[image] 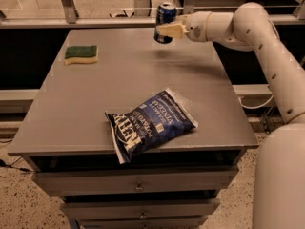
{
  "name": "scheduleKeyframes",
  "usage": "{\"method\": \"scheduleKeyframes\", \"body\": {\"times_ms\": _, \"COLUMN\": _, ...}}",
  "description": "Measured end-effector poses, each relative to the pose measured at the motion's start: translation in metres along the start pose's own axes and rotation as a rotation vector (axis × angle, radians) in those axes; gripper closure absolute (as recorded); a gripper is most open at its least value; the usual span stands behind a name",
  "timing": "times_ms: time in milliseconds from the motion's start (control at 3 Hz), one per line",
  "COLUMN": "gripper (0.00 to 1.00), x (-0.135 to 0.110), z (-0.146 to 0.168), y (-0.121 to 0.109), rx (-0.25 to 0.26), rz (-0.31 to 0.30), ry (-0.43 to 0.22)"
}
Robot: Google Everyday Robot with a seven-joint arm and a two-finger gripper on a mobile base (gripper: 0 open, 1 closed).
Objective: Pick pepsi can
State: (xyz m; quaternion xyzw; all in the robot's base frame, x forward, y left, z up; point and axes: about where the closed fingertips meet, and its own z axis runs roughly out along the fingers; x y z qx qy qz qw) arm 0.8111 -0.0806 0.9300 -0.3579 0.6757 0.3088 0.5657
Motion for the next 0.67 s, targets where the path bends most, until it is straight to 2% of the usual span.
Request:
{"method": "scheduleKeyframes", "body": {"times_ms": 333, "gripper": 1.00, "x": -0.0292, "z": -0.0370, "y": 0.0320, "rx": -0.075, "rz": -0.015, "ry": -0.070}}
{"method": "scheduleKeyframes", "body": {"times_ms": 667, "gripper": 1.00, "x": -0.0346, "z": -0.0445, "y": 0.0377, "rx": -0.088, "rz": -0.015, "ry": -0.086}}
